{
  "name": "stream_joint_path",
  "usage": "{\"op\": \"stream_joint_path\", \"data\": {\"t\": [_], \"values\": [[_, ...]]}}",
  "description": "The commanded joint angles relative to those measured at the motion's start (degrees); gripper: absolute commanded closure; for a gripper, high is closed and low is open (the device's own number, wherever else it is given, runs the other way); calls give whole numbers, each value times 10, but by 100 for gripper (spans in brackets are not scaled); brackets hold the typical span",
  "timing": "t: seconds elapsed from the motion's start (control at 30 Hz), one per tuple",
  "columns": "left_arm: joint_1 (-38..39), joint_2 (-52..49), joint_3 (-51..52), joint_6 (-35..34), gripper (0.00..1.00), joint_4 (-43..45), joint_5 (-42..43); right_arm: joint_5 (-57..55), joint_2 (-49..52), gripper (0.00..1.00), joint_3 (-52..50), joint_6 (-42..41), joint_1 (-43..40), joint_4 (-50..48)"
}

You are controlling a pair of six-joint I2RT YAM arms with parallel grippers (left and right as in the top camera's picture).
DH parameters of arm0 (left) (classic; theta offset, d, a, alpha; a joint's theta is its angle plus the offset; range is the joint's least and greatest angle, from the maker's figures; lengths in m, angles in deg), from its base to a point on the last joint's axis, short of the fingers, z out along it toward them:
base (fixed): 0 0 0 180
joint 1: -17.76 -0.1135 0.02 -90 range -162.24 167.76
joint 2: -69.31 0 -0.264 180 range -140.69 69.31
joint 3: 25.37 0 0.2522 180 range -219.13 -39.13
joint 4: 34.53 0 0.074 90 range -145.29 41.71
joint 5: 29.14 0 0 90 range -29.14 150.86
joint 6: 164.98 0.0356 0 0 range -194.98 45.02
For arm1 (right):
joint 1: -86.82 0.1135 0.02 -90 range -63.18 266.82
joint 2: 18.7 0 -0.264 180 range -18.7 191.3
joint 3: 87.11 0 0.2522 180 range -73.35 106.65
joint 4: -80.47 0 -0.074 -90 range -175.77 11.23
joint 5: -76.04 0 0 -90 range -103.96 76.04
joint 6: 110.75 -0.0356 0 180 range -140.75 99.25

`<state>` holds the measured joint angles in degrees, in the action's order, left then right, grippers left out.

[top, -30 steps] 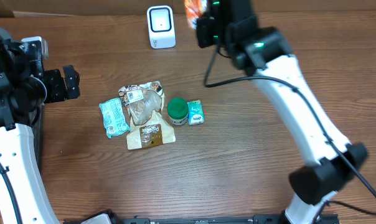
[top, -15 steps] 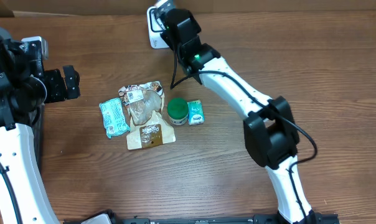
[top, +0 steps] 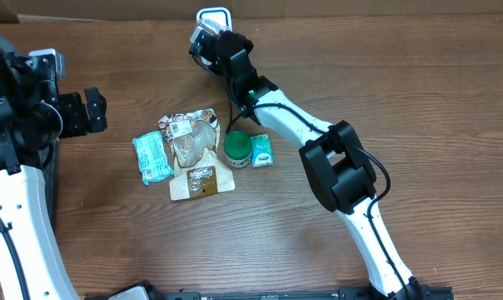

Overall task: Scan the item barcode
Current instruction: 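Carry the Kleenex pack with the right gripper to the white scanner, then move the Kleenex pack right and lower it onto the table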

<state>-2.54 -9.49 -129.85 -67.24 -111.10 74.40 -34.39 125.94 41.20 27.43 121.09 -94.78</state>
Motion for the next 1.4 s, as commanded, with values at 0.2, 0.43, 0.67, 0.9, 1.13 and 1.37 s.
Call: {"op": "stream_joint_path", "data": {"t": [0.2, 0.43, 0.67, 0.9, 1.13, 1.37], "values": [[1, 0, -5, 13, 0, 0, 7, -8, 0, 96, 5, 18, 6, -34], [1, 0, -5, 13, 0, 0, 7, -44, -16, 96, 5, 7, 17, -33], [1, 0, -5, 13, 0, 0, 7, -45, -105, 96, 5, -132, 17, 44], [1, 0, -5, 13, 1, 0, 7, 63, -262, 96, 5, -287, 1, 271], [1, 0, -5, 13, 0, 0, 7, 165, -435, 96, 5, -508, -71, 563], [1, 0, -5, 13, 0, 0, 7, 244, -482, 96, 4, -591, -196, 783]]}}
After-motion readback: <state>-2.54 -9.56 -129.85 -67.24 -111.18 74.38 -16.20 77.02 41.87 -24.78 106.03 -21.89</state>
